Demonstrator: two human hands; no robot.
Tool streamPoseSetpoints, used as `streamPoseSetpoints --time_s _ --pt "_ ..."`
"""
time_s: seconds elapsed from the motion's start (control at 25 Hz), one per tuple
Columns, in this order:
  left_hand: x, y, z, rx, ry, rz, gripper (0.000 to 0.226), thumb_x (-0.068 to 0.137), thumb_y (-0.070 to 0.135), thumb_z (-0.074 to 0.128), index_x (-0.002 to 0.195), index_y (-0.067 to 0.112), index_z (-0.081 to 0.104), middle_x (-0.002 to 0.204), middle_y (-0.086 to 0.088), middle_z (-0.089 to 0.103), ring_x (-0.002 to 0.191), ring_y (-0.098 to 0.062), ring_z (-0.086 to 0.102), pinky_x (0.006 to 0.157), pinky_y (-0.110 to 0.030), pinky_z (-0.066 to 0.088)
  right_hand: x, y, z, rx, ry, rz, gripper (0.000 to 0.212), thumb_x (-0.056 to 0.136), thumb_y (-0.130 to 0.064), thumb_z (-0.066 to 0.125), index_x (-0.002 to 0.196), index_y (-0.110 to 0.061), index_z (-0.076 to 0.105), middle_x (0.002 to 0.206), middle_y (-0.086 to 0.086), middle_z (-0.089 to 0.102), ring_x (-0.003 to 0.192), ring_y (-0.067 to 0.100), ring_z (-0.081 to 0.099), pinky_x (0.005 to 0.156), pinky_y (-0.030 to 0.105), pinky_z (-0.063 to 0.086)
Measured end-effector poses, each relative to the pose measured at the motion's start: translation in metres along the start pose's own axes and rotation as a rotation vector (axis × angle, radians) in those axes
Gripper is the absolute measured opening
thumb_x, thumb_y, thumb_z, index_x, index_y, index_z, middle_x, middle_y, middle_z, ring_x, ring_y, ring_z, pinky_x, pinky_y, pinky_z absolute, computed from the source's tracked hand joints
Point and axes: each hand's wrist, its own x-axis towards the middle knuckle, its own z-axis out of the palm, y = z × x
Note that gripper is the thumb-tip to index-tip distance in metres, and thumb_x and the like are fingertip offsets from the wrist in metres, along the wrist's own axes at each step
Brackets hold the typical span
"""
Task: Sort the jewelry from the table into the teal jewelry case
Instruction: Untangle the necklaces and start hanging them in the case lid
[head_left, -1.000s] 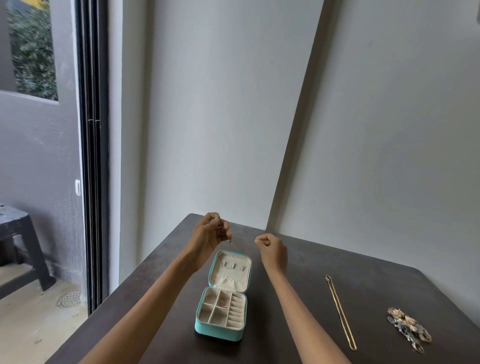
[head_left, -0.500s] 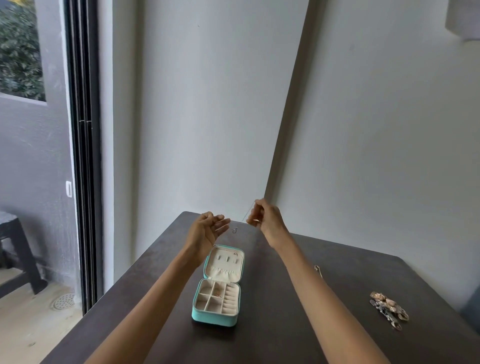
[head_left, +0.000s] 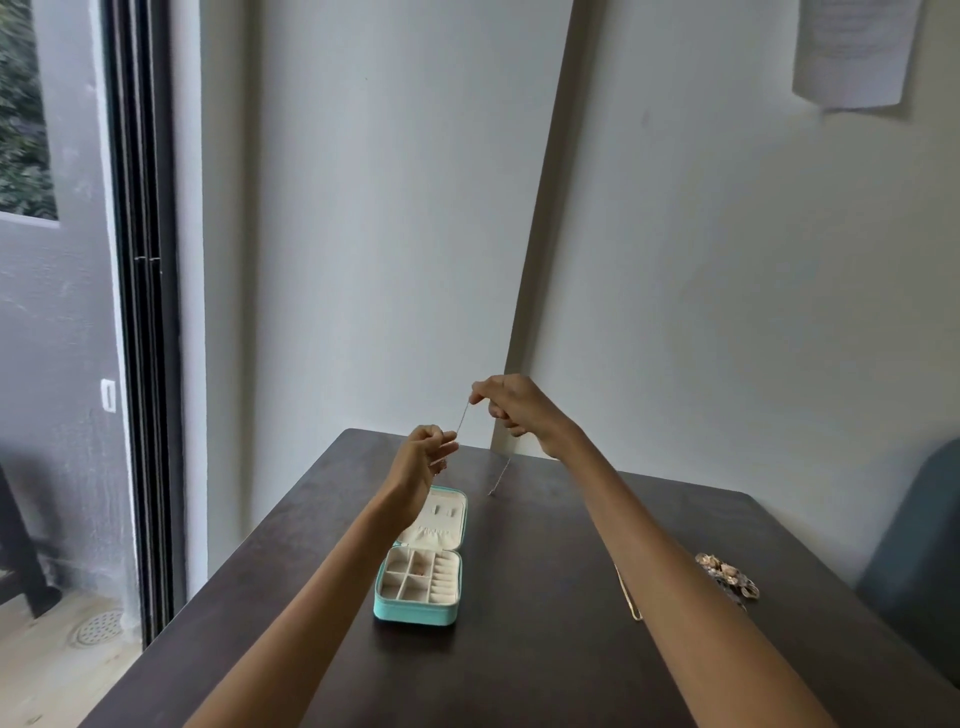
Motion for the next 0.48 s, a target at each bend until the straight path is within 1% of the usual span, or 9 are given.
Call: streamPoseSetpoints --time_s 0.12,0.2,0.28,0.36,0.44,0.48 --pt "-0.008 0.010 0.004 -0.069 -0.148 -0.001 0.031 0.097 0.001 0.030 0.072 0.013 0.041 0.095 -0.013 0.069 0.090 -0.030 0.066 0.085 -0.031 0.047 -0.009 -0.003 -0.004 -0.093 -0.030 -0.001 0.021 0.091 -0.031 0.055 0.077 -0.017 0.064 0.057 -0.004 0.035 0.046 0.008 0.024 0.044 0.019 0.020" --pt "-0.014 0.017 0.010 -0.079 -0.226 0.010 0.029 0.098 0.002 0.029 0.074 0.012 0.041 0.087 -0.016 0.069 0.081 -0.032 0.067 0.086 -0.037 0.051 -0.014 -0.005 -0.007 -0.118 -0.014 0.000 0.020 0.089 -0.031 0.057 0.078 -0.017 0.065 0.057 -0.004 0.036 0.046 0.009 0.025 0.044 0.019 0.020" --pt "-0.019 0.025 0.018 -0.049 -0.263 0.021 0.024 0.099 0.007 0.030 0.077 0.012 0.041 0.075 -0.013 0.064 0.065 -0.026 0.064 0.076 -0.035 0.053 -0.017 -0.005 -0.010 -0.094 0.027 0.009 0.020 0.090 -0.029 0.055 0.078 -0.016 0.064 0.058 -0.003 0.035 0.046 0.009 0.024 0.042 0.018 0.019" --pt "-0.023 0.030 0.026 -0.015 -0.275 -0.005 0.021 0.100 0.022 0.033 0.084 0.012 0.043 0.063 -0.006 0.056 0.051 -0.018 0.052 0.064 -0.030 0.050 -0.020 -0.002 -0.015 -0.024 0.080 0.036 0.020 0.090 -0.027 0.053 0.076 -0.016 0.060 0.058 -0.003 0.034 0.044 0.009 0.023 0.039 0.017 0.019" --pt "-0.025 0.030 0.032 0.060 -0.266 -0.010 0.024 0.099 0.034 0.036 0.095 0.013 0.048 0.057 -0.001 0.046 0.048 -0.013 0.040 0.057 -0.027 0.041 -0.026 0.004 -0.018 0.095 0.127 0.054 0.017 0.089 -0.024 0.051 0.076 -0.014 0.057 0.057 -0.002 0.034 0.044 0.009 0.024 0.038 0.017 0.021" --pt "-0.026 0.029 0.034 0.119 -0.259 0.017 0.025 0.098 0.034 0.039 0.102 0.013 0.051 0.057 0.000 0.043 0.048 -0.012 0.036 0.056 -0.026 0.038 -0.028 0.006 -0.019 0.160 0.147 0.059 0.016 0.089 -0.022 0.050 0.077 -0.013 0.056 0.057 -0.001 0.035 0.044 0.010 0.026 0.039 0.018 0.023"
